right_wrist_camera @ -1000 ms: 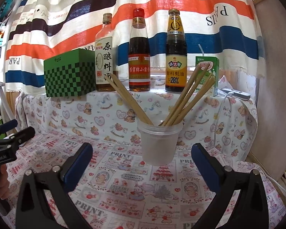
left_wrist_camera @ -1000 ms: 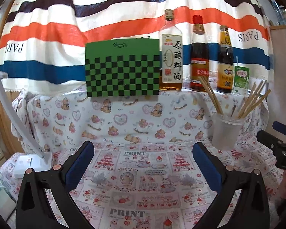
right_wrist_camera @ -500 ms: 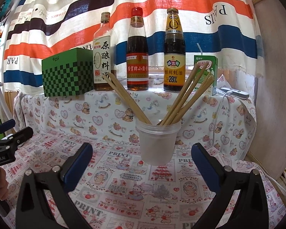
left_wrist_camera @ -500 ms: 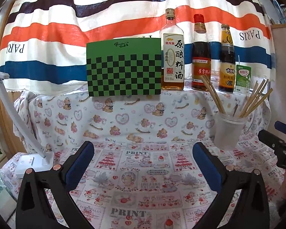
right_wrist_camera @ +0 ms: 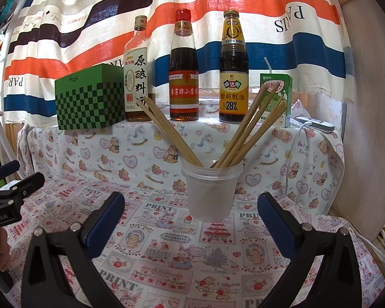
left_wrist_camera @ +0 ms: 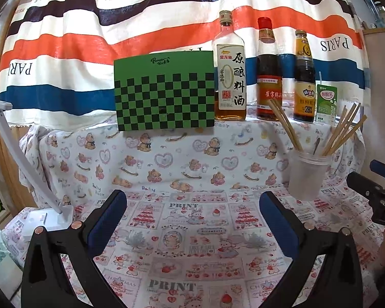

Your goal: Organize utensils

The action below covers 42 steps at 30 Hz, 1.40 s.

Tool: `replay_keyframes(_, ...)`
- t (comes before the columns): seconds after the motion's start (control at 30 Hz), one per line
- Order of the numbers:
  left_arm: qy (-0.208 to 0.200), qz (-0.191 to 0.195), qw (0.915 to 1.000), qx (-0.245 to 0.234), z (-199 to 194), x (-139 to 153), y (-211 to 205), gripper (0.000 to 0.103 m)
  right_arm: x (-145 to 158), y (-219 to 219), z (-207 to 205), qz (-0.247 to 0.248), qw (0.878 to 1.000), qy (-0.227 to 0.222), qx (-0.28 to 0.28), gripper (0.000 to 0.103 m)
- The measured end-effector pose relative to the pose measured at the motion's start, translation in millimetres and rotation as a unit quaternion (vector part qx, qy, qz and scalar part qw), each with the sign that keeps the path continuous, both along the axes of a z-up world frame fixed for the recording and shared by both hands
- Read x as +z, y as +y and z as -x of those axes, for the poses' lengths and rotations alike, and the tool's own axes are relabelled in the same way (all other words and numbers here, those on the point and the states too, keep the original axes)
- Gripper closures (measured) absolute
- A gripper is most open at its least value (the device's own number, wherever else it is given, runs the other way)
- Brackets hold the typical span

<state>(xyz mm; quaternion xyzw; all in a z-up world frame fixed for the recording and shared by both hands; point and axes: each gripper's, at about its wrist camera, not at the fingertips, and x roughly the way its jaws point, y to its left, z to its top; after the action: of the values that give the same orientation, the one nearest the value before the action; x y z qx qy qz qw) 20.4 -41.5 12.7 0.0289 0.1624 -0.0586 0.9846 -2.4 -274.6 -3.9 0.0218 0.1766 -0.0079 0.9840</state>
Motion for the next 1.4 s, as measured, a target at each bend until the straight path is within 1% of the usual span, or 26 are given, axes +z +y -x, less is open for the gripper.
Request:
replay_keyframes(0.3, 0.001, 0.004, 1.0000, 0.009, -0.9, -0.7, 2.0, 0.000, 0.0, 0.7, 0.4, 0.001, 1.000, 0.000, -0.001, 0.000)
replay_keyframes(1.4, 0.002, 0.002, 0.9999, 0.011, -2.1, -1.8, 4.1, 0.000, -0.7, 0.1, -2.5, 0.000, 1.000, 0.006, -0.006, 0.000)
